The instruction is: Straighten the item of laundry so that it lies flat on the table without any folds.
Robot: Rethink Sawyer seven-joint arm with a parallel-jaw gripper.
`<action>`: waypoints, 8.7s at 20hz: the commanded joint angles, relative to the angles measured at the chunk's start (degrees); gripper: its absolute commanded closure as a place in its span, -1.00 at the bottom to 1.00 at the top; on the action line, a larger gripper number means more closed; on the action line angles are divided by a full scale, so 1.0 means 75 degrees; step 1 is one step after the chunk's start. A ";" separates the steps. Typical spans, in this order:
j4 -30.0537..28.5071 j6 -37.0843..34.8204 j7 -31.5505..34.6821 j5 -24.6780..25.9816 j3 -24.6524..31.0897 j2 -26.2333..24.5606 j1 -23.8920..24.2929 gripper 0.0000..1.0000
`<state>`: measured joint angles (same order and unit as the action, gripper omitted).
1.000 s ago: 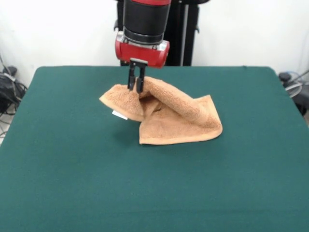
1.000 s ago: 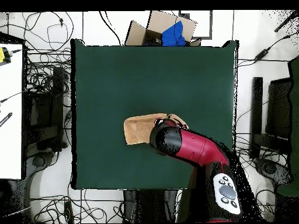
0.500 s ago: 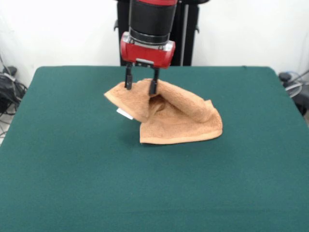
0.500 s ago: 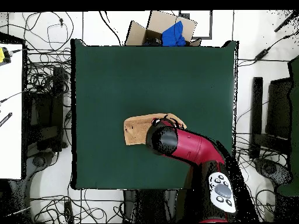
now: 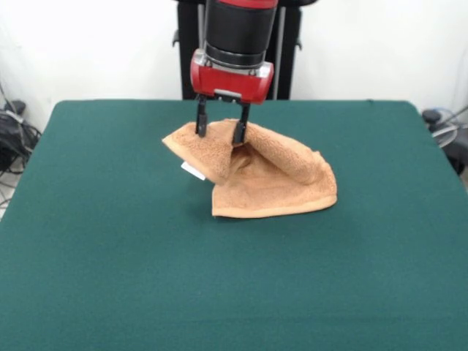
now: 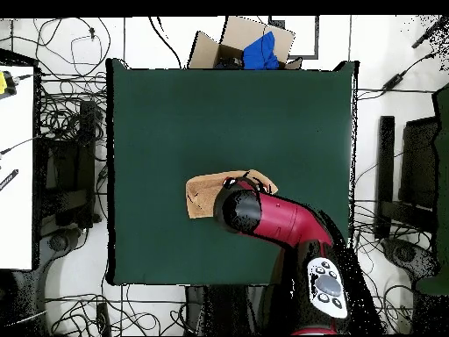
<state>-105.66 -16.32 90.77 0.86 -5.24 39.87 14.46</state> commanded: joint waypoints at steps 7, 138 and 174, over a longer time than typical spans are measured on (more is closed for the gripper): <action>-0.0549 0.0194 0.1142 0.0104 0.0535 -0.0114 -0.0069 -1.00; -0.2915 0.2847 0.1408 -0.0255 0.2424 0.0323 0.1633 -1.00; -0.2325 0.3759 0.1697 -0.0245 0.2821 -0.0534 0.2664 -1.00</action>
<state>-127.93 7.78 90.77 -1.33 12.61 40.25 32.88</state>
